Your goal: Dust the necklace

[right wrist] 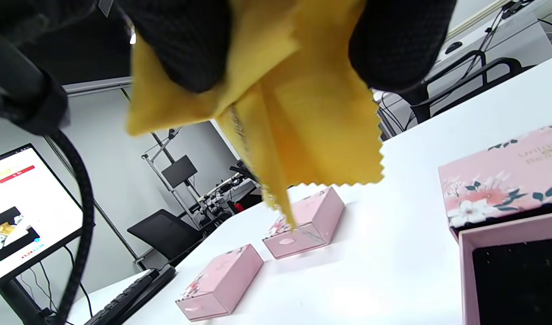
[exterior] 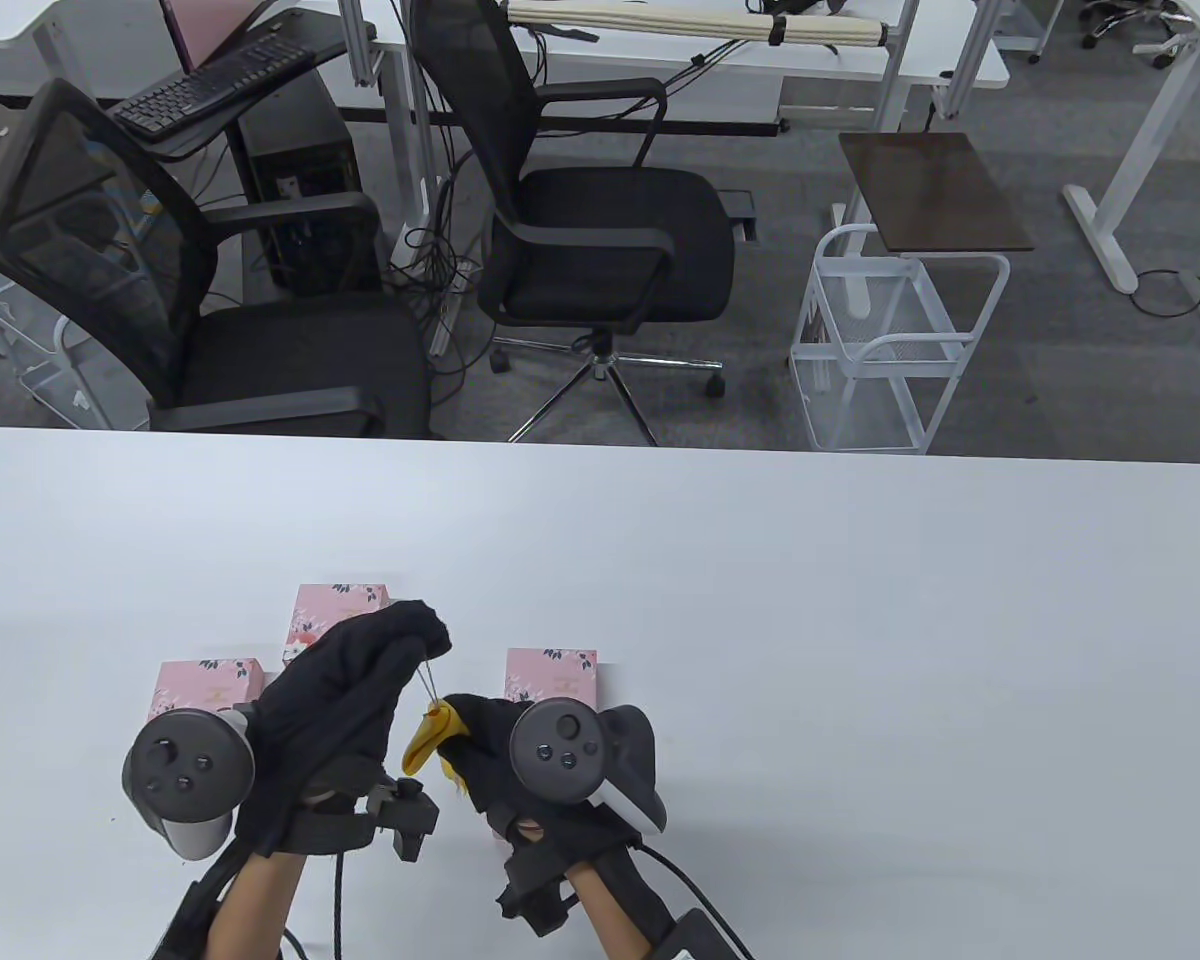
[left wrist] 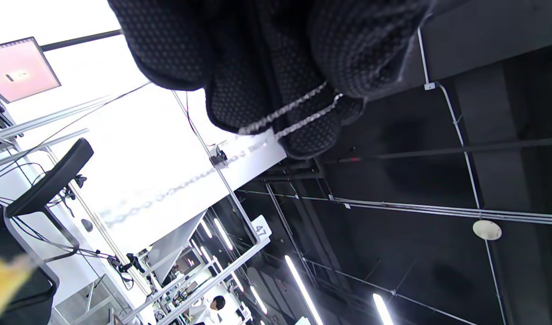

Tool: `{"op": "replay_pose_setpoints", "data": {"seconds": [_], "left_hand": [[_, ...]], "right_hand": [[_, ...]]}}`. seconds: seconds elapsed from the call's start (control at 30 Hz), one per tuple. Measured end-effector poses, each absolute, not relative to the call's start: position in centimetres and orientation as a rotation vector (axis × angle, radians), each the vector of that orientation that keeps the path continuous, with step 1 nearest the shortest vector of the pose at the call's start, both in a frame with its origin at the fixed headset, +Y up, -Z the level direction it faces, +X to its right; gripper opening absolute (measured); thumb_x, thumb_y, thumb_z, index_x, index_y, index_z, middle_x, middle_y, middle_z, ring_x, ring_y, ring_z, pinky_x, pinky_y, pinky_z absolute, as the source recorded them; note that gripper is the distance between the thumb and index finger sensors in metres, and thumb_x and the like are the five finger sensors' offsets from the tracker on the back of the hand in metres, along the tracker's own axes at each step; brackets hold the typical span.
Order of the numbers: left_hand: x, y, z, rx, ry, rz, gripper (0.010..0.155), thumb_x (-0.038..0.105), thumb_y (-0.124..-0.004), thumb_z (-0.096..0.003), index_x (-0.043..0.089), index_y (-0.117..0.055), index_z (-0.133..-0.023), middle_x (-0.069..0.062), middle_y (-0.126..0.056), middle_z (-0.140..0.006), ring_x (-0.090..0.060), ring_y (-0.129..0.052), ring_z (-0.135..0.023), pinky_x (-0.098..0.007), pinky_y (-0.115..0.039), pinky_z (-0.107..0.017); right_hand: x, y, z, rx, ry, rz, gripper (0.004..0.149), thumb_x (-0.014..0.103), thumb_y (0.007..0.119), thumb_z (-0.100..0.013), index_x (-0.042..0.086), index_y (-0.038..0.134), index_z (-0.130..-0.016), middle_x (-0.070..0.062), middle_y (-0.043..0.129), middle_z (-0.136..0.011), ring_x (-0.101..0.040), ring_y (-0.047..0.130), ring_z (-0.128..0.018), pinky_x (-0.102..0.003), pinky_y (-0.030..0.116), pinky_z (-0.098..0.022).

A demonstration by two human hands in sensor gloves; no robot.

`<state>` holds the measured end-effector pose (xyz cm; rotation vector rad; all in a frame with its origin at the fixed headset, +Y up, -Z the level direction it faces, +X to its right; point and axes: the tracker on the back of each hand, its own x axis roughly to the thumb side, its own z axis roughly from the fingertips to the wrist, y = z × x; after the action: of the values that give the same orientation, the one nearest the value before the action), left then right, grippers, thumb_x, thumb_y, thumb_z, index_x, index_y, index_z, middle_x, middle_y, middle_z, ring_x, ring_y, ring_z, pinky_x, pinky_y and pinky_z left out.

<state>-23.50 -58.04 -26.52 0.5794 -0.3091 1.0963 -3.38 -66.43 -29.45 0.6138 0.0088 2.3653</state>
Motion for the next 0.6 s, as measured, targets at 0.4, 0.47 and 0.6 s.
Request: {"op": "replay_pose_setpoints", "data": {"seconds": [0.4,0.47,0.6], "left_hand": [[-24.5,-57.7,-26.2,0.647,-0.266,1.131,0.04,0.043,-0.08,-0.0513,0.029,-0.09,-0.088,0.007,-0.107,-0.072,-0.016,-0.097,-0.078,-0.044,-0.082,-0.06],[-24.9,-57.8,-26.2,0.648,-0.258,1.133,0.04,0.042,-0.08,-0.0515,0.029,-0.09,-0.088,0.007,-0.107,-0.073,-0.017,-0.096,-0.079,-0.044,-0.082,-0.06],[-25.4,-57.8,-26.3,0.653,-0.245,1.162,0.04,0.042,-0.08,-0.0518,0.029,-0.09,-0.088,0.007,-0.107,-0.073,-0.017,-0.096,-0.079,-0.045,-0.082,-0.06]], "right_hand": [[-4.7,-68.3,-29.5,0.62,0.077,2.476,0.04,0.037,0.076,-0.063,0.011,0.078,-0.093,-0.016,0.094,-0.077,-0.039,0.093,-0.062,-0.051,0.078,-0.052],[-4.8,-68.2,-29.4,0.622,0.098,2.453,0.039,0.036,0.076,-0.064,0.01,0.079,-0.093,-0.016,0.094,-0.077,-0.04,0.093,-0.061,-0.051,0.078,-0.052],[-5.1,-68.1,-29.3,0.654,0.089,2.527,0.04,0.029,0.078,-0.063,0.009,0.075,-0.098,-0.019,0.091,-0.084,-0.041,0.091,-0.066,-0.052,0.076,-0.054]]}}
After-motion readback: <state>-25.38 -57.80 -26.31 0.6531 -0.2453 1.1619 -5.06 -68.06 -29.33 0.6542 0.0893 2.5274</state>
